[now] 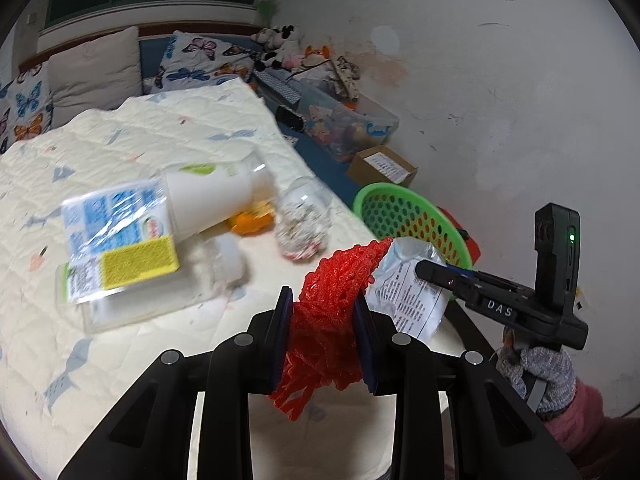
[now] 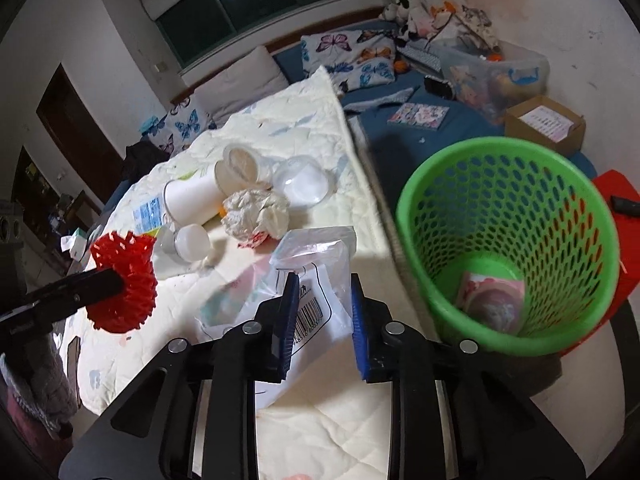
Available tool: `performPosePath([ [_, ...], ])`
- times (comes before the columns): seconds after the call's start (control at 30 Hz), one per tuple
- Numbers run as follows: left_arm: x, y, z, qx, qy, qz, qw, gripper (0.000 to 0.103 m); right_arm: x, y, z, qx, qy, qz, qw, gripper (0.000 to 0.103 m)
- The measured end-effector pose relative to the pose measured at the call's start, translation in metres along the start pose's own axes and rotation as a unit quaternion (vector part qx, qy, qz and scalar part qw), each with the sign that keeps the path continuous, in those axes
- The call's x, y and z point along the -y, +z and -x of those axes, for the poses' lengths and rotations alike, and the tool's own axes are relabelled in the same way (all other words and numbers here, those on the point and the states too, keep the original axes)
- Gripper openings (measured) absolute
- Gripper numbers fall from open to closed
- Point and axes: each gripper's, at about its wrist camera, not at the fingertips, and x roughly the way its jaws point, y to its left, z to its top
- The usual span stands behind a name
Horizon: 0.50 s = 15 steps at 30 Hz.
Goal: Collect trash
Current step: 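Drop the clear bag into the green basket with the right tool while the left carries the net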
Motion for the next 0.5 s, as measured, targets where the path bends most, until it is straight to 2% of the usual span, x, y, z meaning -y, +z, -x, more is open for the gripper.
performPosePath([
  [0.17, 0.027, 0.019, -0.018, -0.002, -0.025, -0.022, 0.9994, 0.029, 0.024, 0.006, 0.015, 0.02, -0.023, -0.013, 0.999, 0.02],
  [0.33, 0.057, 0.039, -0.04, -0.008, -0.049, -0.043, 0.9979, 0.029, 0.055, 0.019, 0.032, 0.042, -0.055, -0.028, 0.997, 0.019],
  [0.4, 0.065, 0.045, -0.044, -0.005, -0.052, -0.049, 0.9974, 0.029, 0.062, 0.022, 0.035, 0.033, -0.041, -0.033, 0.998, 0.02],
  [0.43, 0.068, 0.048, -0.046, -0.004, -0.056, -0.049, 0.9972, 0.029, 0.065, 0.022, 0.036, 0.033, -0.035, -0.038, 0.998, 0.024],
  [0.5, 0.072, 0.051, -0.047, -0.002, -0.058, -0.051, 0.997, 0.029, 0.068, 0.019, 0.036, 0.031, -0.033, -0.041, 0.998, 0.039],
])
